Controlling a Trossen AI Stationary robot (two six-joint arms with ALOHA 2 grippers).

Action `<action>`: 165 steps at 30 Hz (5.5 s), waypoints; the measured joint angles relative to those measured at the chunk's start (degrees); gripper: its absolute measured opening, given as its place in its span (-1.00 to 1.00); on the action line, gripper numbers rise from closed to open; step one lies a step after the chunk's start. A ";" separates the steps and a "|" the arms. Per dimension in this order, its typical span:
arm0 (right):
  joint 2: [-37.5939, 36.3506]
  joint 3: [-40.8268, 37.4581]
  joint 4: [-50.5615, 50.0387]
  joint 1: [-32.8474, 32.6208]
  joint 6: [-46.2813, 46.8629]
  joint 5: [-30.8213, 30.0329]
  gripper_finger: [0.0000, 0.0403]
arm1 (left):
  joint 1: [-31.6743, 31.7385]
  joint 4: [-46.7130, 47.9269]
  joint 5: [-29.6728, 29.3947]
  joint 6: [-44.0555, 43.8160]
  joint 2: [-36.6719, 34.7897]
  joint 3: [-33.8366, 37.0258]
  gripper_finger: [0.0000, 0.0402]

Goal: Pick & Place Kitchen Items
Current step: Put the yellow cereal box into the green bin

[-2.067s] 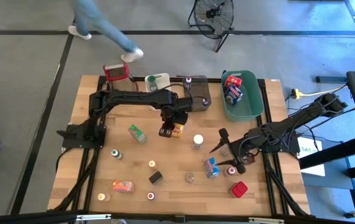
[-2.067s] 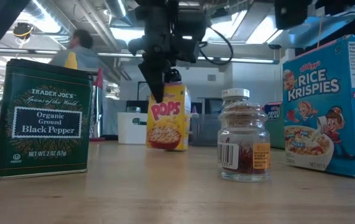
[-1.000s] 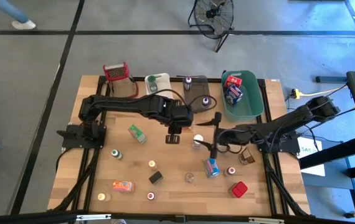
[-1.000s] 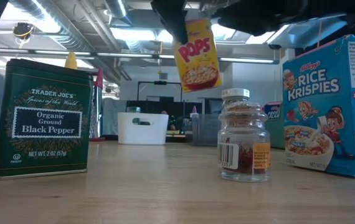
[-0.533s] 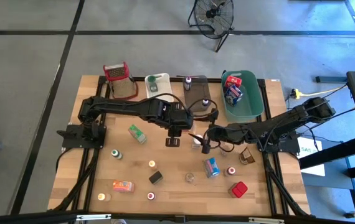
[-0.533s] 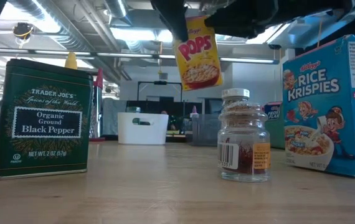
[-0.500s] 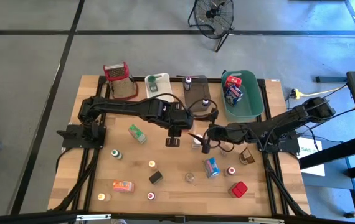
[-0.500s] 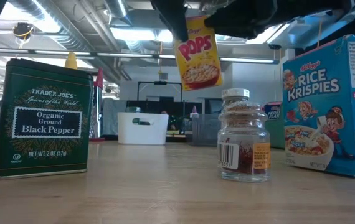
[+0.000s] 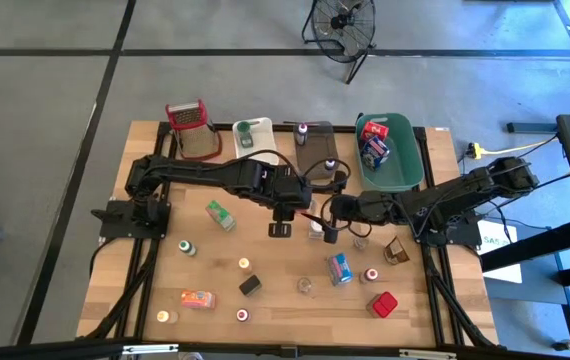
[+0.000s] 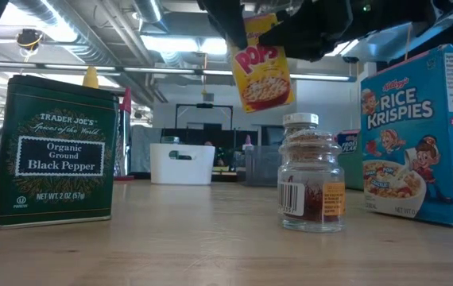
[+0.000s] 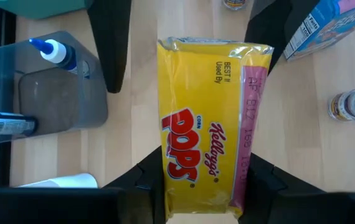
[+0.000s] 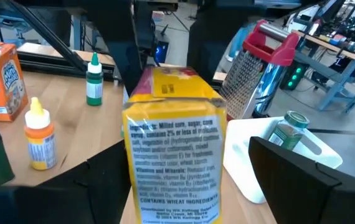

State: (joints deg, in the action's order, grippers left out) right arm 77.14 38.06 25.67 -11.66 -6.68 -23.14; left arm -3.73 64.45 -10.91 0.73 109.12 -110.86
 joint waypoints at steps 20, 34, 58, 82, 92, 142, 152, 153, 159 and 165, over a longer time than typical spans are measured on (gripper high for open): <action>0.00 0.00 -1.24 1.31 -0.17 5.38 0.01 | 0.02 -0.04 0.03 0.00 0.02 0.01 -0.37; 0.00 0.00 -1.36 1.29 0.08 5.38 -0.29 | 0.01 -0.13 -1.89 0.37 0.04 0.01 -0.32; 0.00 0.00 -3.47 1.31 0.83 5.16 -0.29 | -0.04 -0.26 -6.06 3.50 0.07 0.01 0.17; 0.02 -0.02 -6.37 1.29 2.92 3.87 -0.29 | -1.92 4.78 -13.66 5.99 -5.75 -3.49 0.17; -3.76 -0.02 -13.82 1.29 6.79 2.76 -0.29 | -1.92 16.83 -13.06 -1.52 -9.67 1.76 0.17; -66.97 -6.21 -70.98 9.00 28.72 -27.09 -0.29 | -1.79 -57.41 19.22 6.03 -42.53 69.25 0.17; -71.40 -19.30 -40.46 9.03 13.96 -18.45 -0.29 | -1.79 -60.84 19.29 7.54 -42.49 69.24 0.17; -71.34 -21.09 -37.66 9.01 12.80 -19.05 -0.29 | -1.79 -60.90 19.29 7.55 -42.49 69.23 0.16; -71.36 -29.41 -29.42 9.05 12.04 -29.18 -0.29 | -1.79 -61.07 19.46 7.54 -42.49 69.25 0.17; -71.36 -32.04 -27.61 9.09 12.17 -30.75 -0.29 | -1.79 -60.85 19.49 7.54 -42.49 69.23 0.16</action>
State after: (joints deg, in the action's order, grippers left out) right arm 5.78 6.02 -1.93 -2.57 5.50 -53.89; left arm -5.52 3.60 8.58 8.27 66.63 -41.63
